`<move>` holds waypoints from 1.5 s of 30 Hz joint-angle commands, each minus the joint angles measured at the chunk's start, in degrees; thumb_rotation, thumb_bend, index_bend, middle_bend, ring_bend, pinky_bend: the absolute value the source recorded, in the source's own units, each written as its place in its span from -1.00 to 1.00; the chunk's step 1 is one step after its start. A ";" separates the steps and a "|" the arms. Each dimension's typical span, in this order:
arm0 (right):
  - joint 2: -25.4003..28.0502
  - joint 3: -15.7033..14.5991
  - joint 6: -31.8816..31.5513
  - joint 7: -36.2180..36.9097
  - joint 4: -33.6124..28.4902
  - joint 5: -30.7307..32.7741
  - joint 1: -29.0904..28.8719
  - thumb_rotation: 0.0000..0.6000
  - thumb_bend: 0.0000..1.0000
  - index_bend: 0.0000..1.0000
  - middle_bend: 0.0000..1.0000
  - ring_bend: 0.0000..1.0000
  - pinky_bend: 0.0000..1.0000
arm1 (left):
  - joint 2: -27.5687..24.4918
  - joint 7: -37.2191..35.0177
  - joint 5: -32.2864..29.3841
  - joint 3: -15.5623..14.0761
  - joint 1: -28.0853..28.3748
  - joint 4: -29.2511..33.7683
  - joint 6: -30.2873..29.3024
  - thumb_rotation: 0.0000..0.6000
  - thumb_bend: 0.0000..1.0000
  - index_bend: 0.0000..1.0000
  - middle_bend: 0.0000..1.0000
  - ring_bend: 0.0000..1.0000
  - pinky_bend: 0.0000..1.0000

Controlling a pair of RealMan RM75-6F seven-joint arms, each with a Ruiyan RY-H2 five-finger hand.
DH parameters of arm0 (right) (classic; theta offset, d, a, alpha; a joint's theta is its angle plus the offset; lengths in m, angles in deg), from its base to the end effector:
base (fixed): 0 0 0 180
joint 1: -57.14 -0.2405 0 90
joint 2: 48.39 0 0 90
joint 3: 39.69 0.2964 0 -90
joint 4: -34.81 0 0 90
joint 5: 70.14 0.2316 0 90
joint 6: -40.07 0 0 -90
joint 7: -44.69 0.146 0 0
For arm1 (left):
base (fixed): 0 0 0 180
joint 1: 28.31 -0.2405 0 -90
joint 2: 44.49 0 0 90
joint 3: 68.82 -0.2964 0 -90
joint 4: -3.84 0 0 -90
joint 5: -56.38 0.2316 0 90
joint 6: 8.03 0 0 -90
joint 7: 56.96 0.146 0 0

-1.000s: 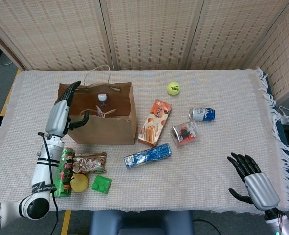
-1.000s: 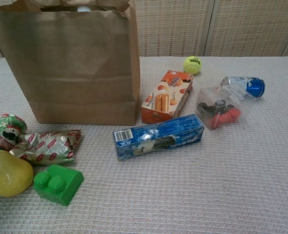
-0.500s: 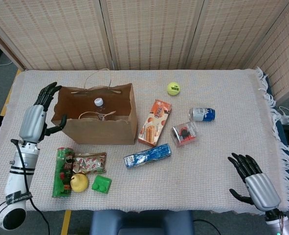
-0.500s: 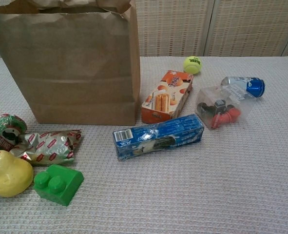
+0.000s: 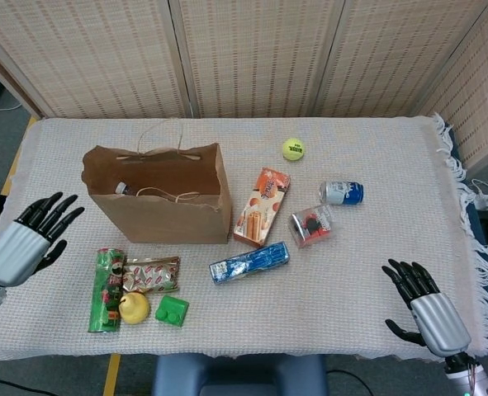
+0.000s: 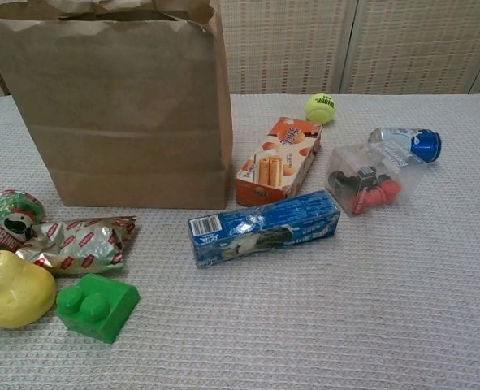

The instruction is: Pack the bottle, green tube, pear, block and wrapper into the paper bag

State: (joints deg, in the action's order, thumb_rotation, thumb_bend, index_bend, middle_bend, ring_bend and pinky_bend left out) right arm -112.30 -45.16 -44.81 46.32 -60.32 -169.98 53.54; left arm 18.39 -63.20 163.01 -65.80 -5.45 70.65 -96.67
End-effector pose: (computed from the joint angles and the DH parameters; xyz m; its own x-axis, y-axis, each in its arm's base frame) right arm -0.3278 -0.1405 0.1222 0.3494 -0.1651 0.9223 -0.9254 -0.2150 0.3121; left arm -0.3229 0.3010 0.2002 0.6493 -0.2700 0.7110 0.5282 -0.5126 -0.6770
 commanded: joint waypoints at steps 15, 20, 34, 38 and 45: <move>0.13 -0.25 0.50 0.46 -0.15 0.10 -0.14 1.00 -0.75 -1.00 -1.00 -1.00 -0.93 | 7.85 17.68 23.58 -12.55 10.06 -12.36 1.49 1.00 -0.06 -1.00 -1.00 -1.00 -0.73; 0.46 -0.24 0.66 1.05 -0.31 0.24 -0.27 1.00 -0.75 -1.00 -1.00 -1.00 -0.93 | 7.98 20.60 23.62 -12.75 13.69 -9.93 7.88 1.00 -0.08 -1.00 -1.00 -1.00 -0.75; 1.35 -0.60 1.92 2.72 -1.00 0.58 -0.84 1.00 -0.75 -1.00 -1.00 -1.00 -0.93 | 9.02 21.59 19.77 -13.25 19.17 -13.48 18.01 1.00 -0.09 -1.00 -1.00 -1.00 -0.76; 1.39 -0.57 2.22 2.90 -1.11 0.84 -0.95 1.00 -0.75 -1.00 -1.00 -1.00 -0.93 | 9.76 20.86 19.51 -14.55 18.81 -15.80 17.39 1.00 -0.09 -1.00 -1.00 -1.00 -0.76; 1.39 -0.67 3.01 2.52 -1.64 1.30 -1.12 1.00 -0.75 -1.00 -1.00 -1.00 -0.93 | 12.10 19.58 18.51 -15.40 18.44 -19.46 16.51 1.00 -0.09 -1.00 -1.00 -1.00 -0.76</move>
State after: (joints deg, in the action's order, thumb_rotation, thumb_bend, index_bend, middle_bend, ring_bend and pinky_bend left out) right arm -110.90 -45.79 -41.87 48.92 -61.88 -168.75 52.44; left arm 29.44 -43.10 182.22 -81.06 13.16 52.55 -80.34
